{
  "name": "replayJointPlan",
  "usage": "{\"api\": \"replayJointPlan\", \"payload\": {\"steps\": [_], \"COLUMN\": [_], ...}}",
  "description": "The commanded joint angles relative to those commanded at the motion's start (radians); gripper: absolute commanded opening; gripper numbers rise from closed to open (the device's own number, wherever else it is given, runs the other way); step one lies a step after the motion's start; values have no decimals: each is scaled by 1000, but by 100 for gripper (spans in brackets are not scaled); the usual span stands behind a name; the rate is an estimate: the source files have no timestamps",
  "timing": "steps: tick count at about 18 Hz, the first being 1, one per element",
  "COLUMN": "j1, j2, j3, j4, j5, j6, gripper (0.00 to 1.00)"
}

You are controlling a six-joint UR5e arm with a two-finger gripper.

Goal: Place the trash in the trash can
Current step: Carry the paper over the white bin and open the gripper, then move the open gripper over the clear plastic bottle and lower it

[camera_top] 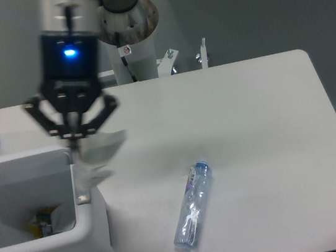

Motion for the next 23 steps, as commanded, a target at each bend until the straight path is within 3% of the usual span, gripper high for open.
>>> {"api": "replayJointPlan", "payload": {"steps": [2, 3, 4, 8, 16, 19, 23], "j1": [-5, -3, -3, 14, 268, 326, 369], "j2": [-23, -28, -28, -28, -66, -106, -184], "j3": [14, 15, 15, 34, 31, 18, -37], "j4": [2, 5, 5, 6, 6, 3, 5], "j5": [-2, 0, 0, 0, 0, 5, 9], "j6": [3, 2, -1, -32, -19, 98, 363], "gripper": [78, 94, 100, 100, 100, 100, 100]}}
